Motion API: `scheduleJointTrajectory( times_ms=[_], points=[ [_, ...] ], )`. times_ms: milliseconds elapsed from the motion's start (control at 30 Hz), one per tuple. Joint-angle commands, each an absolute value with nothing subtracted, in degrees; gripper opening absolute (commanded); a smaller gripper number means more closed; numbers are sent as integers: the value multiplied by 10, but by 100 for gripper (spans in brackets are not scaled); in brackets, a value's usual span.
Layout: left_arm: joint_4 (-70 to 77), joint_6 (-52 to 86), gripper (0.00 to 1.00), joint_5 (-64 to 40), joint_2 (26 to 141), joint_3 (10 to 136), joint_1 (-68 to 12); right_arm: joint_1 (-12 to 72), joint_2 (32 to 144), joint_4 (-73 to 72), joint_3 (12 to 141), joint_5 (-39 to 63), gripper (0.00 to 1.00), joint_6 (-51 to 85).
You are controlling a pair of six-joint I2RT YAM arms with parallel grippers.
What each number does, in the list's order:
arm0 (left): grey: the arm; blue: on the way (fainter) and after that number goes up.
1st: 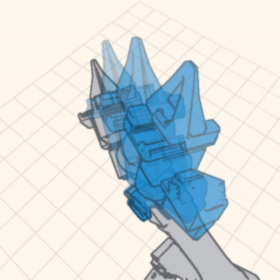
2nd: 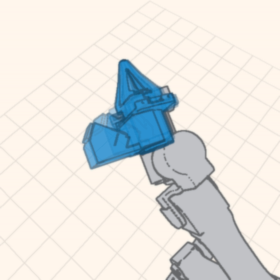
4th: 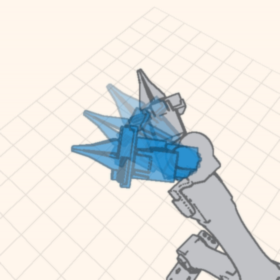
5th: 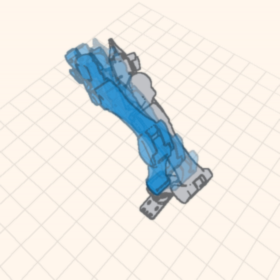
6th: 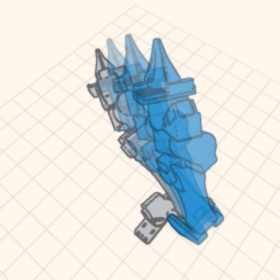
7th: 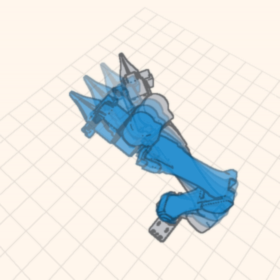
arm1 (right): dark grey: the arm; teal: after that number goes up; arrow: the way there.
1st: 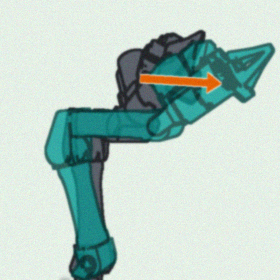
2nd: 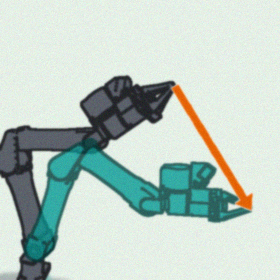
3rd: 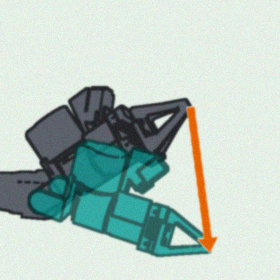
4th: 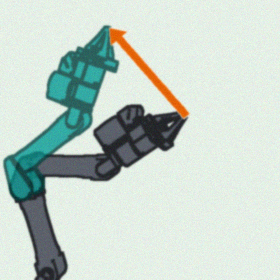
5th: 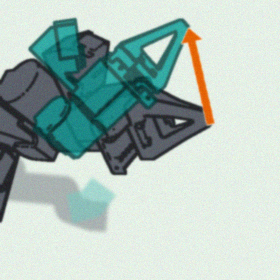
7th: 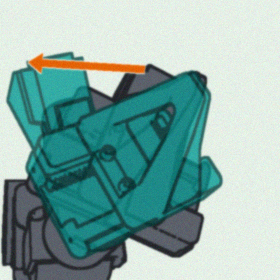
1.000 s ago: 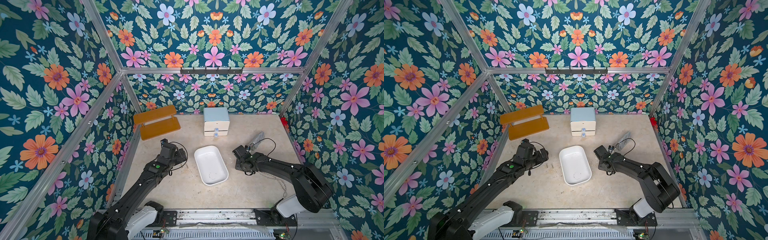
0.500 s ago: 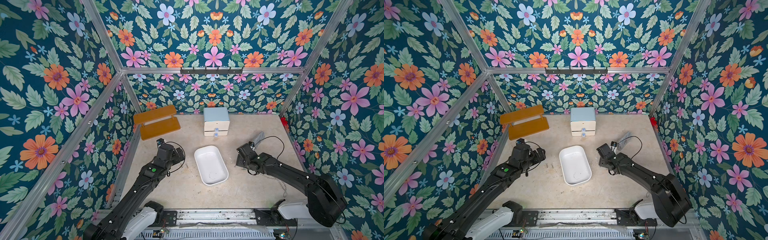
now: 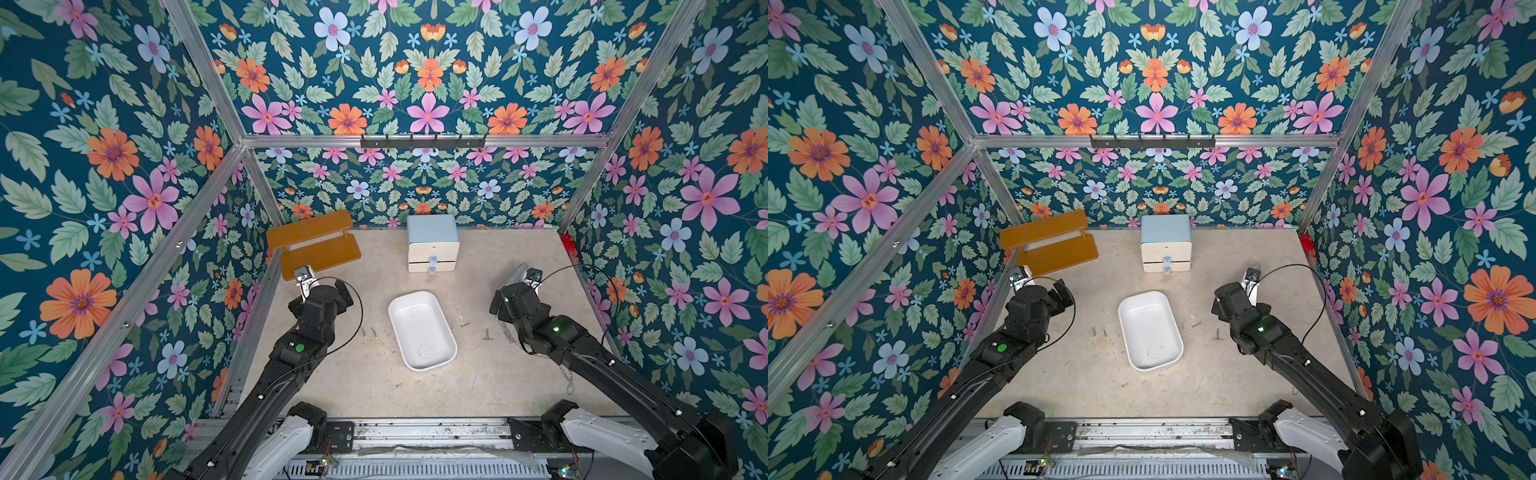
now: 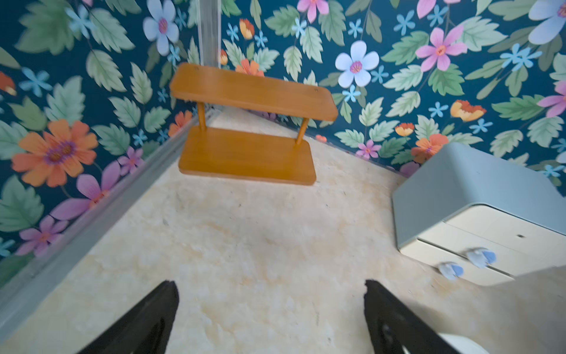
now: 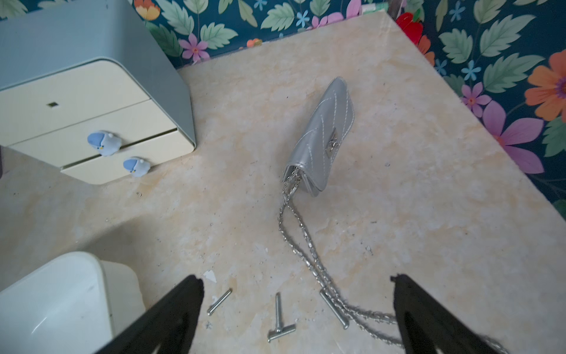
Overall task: Take out the screws from the storage box
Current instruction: Reset both arms
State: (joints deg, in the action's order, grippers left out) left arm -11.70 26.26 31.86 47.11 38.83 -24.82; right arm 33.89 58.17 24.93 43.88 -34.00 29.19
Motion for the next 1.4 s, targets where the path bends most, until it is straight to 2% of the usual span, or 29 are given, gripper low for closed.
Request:
scheduleJointTrajectory(
  times_ms=[0, 167, 300, 400, 467, 633, 833, 900, 967, 1000, 1033, 1100, 1133, 1167, 1233, 1300, 1367],
  points=[
    [18, 178, 99, 395, 462, 335, -248, 338, 537, 118, 373, -397, 100, 233],
    [142, 145, 99, 444, 497, 267, -247, 332, 427, -23, 265, -434, 100, 156],
    [226, 114, 99, 501, 551, 226, -238, 268, 406, -40, 253, -372, 100, 134],
    [322, 82, 99, 477, 582, 182, -207, 184, 456, -67, 238, -330, 100, 150],
    [384, 84, 99, 453, 600, 151, -184, 145, 506, -136, 213, -317, 100, 135],
    [578, 87, 99, 366, 718, 93, -109, 135, 617, -397, 150, -351, 100, 26],
    [673, 37, 99, 319, 823, 128, -72, 117, 842, -626, 166, -363, 100, -53],
    [746, 35, 99, 264, 878, 131, -41, 106, 809, -477, 202, -339, 100, -5],
    [636, 49, 99, 198, 864, 166, -28, 76, 814, -515, 190, -293, 100, 2],
    [664, 43, 99, 166, 884, 169, -20, 76, 804, -504, 185, -280, 100, 5],
    [661, 38, 99, 134, 895, 168, -15, 76, 797, -521, 172, -265, 100, 2],
    [801, 31, 99, 128, 928, 124, -13, 65, 802, -595, 130, -222, 100, 2],
    [765, 44, 99, 130, 906, 119, -9, 38, 838, -680, 110, -167, 99, 10],
    [766, 44, 99, 131, 907, 117, -8, 35, 866, -743, 101, -180, 100, -1],
    [789, 42, 99, 128, 918, 117, -8, 36, 811, -579, 131, -172, 100, 21],
    [749, 41, 99, 124, 912, 131, -8, 35, 851, -630, 148, -182, 100, 5],
    [719, 33, 99, 118, 916, 152, -8, 34, 819, -563, 149, -171, 100, 20]
  ],
)
